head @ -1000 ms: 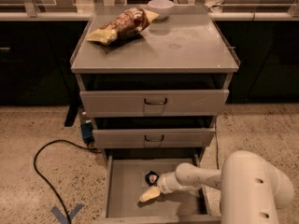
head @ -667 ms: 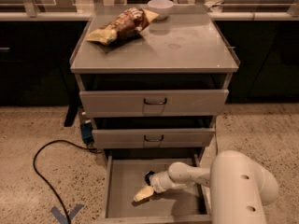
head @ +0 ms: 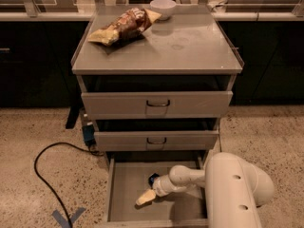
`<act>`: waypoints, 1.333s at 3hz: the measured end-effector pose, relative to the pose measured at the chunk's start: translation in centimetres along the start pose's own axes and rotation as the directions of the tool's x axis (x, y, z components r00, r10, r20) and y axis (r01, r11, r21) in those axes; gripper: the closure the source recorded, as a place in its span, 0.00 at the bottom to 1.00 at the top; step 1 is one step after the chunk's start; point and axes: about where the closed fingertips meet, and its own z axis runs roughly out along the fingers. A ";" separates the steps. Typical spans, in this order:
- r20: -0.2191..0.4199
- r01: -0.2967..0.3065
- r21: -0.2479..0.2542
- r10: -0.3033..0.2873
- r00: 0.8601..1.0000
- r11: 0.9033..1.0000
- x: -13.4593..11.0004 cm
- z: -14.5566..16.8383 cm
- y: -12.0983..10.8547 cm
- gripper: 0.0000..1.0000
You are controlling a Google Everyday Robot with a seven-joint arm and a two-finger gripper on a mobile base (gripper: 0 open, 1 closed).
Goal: Pick pepsi can from bottom drawer and place on counter
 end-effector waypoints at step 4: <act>-0.045 -0.037 0.088 0.041 0.998 0.995 1.6 -0.1 -4.0 0.00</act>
Offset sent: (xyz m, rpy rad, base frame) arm 0.0273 -0.0437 -0.0227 -0.1100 -0.0032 -0.0783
